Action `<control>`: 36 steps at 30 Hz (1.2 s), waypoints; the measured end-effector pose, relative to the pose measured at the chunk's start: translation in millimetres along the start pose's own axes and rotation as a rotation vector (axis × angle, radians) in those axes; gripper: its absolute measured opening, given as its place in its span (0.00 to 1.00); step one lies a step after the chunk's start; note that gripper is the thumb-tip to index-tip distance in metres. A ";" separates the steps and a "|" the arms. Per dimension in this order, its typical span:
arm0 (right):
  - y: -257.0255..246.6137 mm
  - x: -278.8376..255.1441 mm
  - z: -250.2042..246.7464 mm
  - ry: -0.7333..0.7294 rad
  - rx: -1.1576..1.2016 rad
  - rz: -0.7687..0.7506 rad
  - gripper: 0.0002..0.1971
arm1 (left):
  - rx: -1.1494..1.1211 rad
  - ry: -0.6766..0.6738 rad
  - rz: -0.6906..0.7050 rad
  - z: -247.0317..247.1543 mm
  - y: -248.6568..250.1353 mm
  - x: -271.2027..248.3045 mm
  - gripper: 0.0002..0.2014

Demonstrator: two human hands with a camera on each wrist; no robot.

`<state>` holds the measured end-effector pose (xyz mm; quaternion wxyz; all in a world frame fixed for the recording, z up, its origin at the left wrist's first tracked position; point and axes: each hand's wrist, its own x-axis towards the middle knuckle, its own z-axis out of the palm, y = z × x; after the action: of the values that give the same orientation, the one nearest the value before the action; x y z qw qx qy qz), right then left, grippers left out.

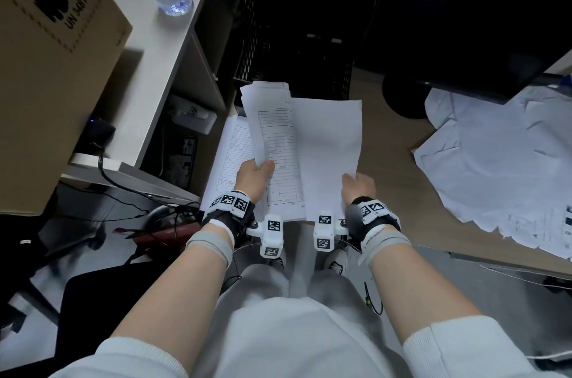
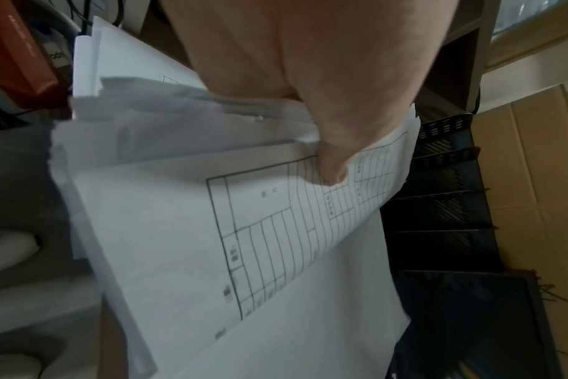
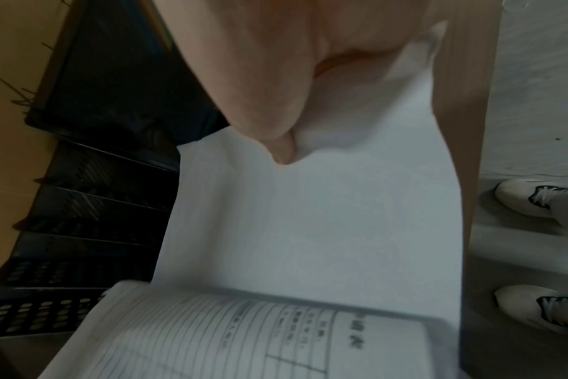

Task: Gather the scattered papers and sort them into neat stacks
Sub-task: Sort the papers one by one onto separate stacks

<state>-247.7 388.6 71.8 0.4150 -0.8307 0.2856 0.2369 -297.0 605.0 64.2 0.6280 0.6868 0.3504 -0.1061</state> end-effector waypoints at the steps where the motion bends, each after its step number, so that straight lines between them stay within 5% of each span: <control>1: 2.9 2.0 -3.3 0.020 -0.015 0.014 0.13 | -0.016 0.029 -0.004 0.7 0.8 1.5 0.17; 5: 19.3 13.9 -13.7 0.066 -0.067 0.099 0.14 | -0.016 0.116 -0.014 -2.8 2.0 9.9 0.15; 18: 46.4 58.5 12.4 -0.154 -0.273 0.249 0.16 | 0.028 0.155 -0.045 2.9 -15.3 10.7 0.23; 21: 50.8 64.7 13.0 -0.126 -0.214 0.213 0.23 | 0.034 0.161 -0.055 8.6 -13.8 10.7 0.26; 24: 84.1 113.1 22.1 -0.100 -0.220 0.142 0.42 | 0.066 0.131 -0.051 20.6 -9.8 8.7 0.24; 27: 36.8 73.3 -2.2 -0.185 -0.007 -0.043 0.27 | 0.096 0.085 -0.031 40.5 -2.8 5.0 0.27; 29: 4.5 45.8 -19.7 -0.391 0.110 -0.173 0.24 | 0.083 0.018 0.008 57.8 10.9 -3.4 0.15; 32: -17.2 34.2 -28.8 -0.578 0.137 -0.294 0.28 | 0.017 -0.078 0.024 81.1 26.5 -12.1 0.11; 36: -24.3 24.5 -48.5 -0.658 0.063 -0.371 0.36 | -0.081 -0.162 -0.003 99.4 40.4 -20.5 0.20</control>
<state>-206.0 353.7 96.2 0.5459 -0.7345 -0.0114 0.4030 -257.8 506.1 89.2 0.6815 0.6494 0.3034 -0.1478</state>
